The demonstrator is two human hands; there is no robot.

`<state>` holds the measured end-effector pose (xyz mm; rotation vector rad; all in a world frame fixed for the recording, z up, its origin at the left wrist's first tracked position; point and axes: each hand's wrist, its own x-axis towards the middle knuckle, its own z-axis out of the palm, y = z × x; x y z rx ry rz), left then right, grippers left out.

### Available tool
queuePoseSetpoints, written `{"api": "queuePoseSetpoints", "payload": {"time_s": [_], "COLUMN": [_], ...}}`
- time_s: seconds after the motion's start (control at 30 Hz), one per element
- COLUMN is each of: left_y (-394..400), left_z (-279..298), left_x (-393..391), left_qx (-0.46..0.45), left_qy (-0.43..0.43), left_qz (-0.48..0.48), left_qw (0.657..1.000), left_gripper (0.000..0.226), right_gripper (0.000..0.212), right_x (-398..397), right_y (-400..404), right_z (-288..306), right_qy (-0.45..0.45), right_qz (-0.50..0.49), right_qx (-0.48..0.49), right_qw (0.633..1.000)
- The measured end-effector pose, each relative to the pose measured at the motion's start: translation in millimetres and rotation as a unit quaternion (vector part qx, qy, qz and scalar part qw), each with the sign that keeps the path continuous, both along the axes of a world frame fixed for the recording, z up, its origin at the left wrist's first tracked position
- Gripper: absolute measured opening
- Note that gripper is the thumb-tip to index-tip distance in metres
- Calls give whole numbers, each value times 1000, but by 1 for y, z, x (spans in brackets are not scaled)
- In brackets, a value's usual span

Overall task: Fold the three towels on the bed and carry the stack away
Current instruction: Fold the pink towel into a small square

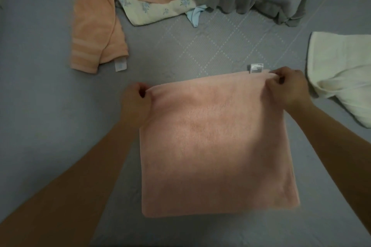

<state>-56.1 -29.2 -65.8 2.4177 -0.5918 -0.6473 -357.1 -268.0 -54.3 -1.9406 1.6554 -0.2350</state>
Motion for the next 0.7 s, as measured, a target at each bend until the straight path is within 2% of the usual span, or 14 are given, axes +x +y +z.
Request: {"api": "queuePoseSetpoints", "payload": {"time_s": [0.07,0.17,0.27,0.4,0.5,0.57,0.6,0.7], "left_y": [0,1,6,4,1,-1,-3,-8], "left_z": [-1,4,10,20,24,25,25,24], "left_x": [0,3,11,21,29,30,29,27], "left_qx": [9,-30,-20,39,45,40,31,-46], "left_qy": [12,106,180,347,430,434,410,259], "left_qz": [-27,-15,-16,-27,25,28,31,36], "left_qw": [1000,994,983,937,901,900,911,964], "left_gripper": [4,17,14,10,22,21,18,19], "right_gripper": [33,38,30,28,28,34,35,28], "right_x": [0,-8,-21,-30,-31,-33,-34,-37], "right_y": [4,8,15,25,27,30,32,36], "right_z": [-5,-7,-8,-7,-6,-8,-8,-6], "right_qy": [-12,-47,-22,20,-11,-24,-23,-1], "right_qz": [-20,-106,-89,-47,-72,-89,-92,-50], "right_qx": [21,73,137,179,177,172,170,148], "right_qw": [1000,991,986,983,981,981,981,988]}}
